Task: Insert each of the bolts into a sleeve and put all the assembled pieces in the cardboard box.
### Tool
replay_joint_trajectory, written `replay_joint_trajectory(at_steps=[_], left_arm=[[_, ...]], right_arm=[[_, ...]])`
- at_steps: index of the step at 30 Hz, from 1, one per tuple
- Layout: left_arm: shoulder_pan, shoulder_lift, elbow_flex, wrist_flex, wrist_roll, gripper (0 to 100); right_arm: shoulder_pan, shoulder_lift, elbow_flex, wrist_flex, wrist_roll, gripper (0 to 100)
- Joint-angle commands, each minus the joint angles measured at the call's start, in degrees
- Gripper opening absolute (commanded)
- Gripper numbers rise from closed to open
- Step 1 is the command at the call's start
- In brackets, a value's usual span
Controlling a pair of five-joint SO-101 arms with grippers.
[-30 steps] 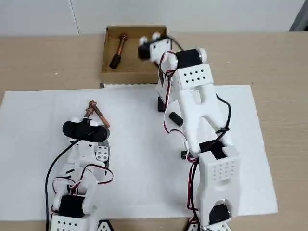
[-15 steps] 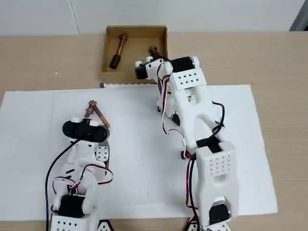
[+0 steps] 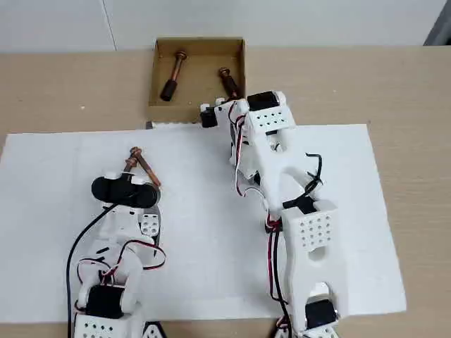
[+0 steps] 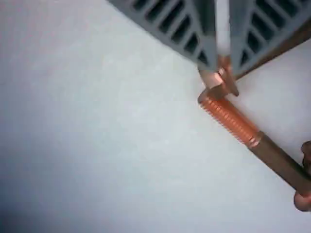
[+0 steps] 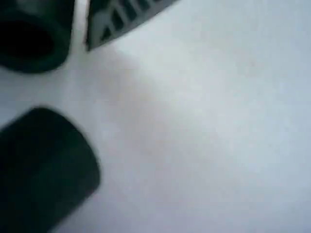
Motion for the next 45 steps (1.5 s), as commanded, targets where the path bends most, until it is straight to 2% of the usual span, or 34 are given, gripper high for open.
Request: replay_joint_trajectory(at_steps=[1,5,17,26,31,38,45], left_arm=[[-0.3,-0.4,-0.2,0.1,-0.4,1],[-0.3,-0.4,-0.2,0.1,-0.4,1],[-0.3,-0.4,-0.2,0.1,-0.4,1],[-0.3,-0.4,-0.3,1.2,-0.4,1],[-0.4,-0.4,-2.2,3.8,-5.0,1],[-0.8,-0.4,-11.4,11.2,-6.9,1],[-9.8,7.0,-20.5,12.5,-11.9,1]], right_arm=[[0.0,2.6,0.9,-0.2,0.6,10.9],[-0.1,3.3,0.9,-0.2,2.2,1.0],[-0.3,-11.7,0.8,0.9,1.7,1.2],[0.0,-28.7,3.0,2.0,-2.5,0.2],[0.0,-39.8,15.6,2.0,-2.5,0.2],[0.0,-56.3,37.0,1.4,-2.6,0.3],[7.0,-68.3,55.0,-4.3,-2.2,0.4]])
